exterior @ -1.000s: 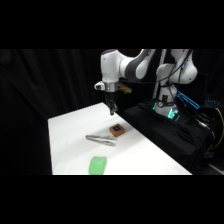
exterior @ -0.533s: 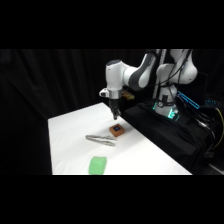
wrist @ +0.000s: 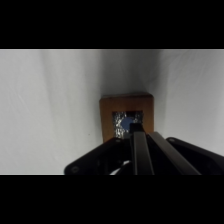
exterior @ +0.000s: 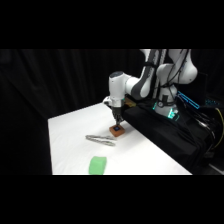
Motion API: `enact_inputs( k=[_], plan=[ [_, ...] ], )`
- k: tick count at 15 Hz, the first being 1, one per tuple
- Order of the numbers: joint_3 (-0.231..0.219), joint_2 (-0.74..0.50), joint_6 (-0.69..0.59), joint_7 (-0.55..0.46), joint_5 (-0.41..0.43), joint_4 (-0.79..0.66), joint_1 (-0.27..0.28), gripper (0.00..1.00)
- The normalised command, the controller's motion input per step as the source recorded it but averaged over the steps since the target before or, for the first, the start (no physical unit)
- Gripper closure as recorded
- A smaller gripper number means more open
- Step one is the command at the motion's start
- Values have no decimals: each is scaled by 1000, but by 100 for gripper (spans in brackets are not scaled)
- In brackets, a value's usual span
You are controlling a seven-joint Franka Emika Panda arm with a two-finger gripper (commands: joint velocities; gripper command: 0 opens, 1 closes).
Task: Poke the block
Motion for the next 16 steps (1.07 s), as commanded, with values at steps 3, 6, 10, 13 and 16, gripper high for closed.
enact_inputs(
  k=[3,6,10,13,16],
  plan=[
    [-7,202,319,102,-76,-21,69,100],
    [-39,172,310,107,-107,-12,95,100],
    [-73,73,217,119,-128,-28,104,100],
    [-128,-156,-2,194,-219,-94,157,100],
    [-141,-376,-259,235,-261,-98,180,100]
  ],
)
